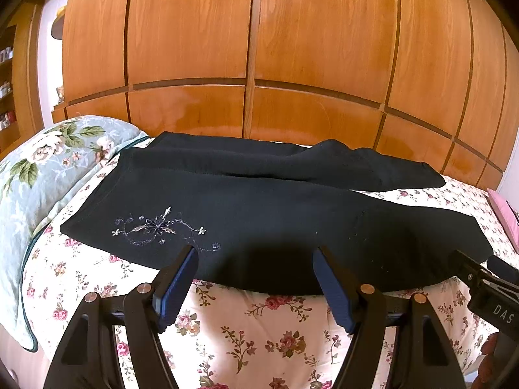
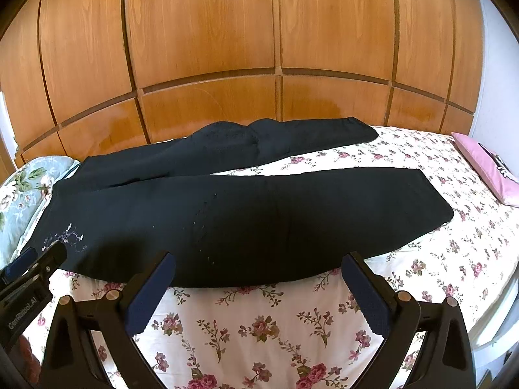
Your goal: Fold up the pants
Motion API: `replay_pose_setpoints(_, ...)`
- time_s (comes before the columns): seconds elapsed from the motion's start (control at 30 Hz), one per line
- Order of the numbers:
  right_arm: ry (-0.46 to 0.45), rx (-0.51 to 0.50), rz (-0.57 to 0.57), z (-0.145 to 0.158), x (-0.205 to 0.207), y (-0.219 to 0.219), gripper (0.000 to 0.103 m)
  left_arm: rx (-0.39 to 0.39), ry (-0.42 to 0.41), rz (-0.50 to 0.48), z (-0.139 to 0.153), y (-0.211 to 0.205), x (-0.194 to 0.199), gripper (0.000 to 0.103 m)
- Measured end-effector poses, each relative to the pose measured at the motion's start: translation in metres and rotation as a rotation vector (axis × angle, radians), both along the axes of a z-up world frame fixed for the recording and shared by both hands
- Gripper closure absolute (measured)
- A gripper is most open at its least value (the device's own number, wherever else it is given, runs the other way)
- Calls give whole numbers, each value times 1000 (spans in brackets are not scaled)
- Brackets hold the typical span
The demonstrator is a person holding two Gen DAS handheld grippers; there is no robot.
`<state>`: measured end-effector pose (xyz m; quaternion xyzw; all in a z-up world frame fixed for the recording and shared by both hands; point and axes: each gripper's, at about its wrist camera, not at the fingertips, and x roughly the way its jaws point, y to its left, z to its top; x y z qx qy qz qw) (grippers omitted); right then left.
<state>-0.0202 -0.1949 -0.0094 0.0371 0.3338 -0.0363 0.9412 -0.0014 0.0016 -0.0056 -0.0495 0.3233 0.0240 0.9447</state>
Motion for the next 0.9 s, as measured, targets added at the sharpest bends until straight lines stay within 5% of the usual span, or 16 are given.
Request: replay_pose_setpoints(0.9,13,-1,5,-4,2,-1,0,4,16,1,-5,0,2,28)
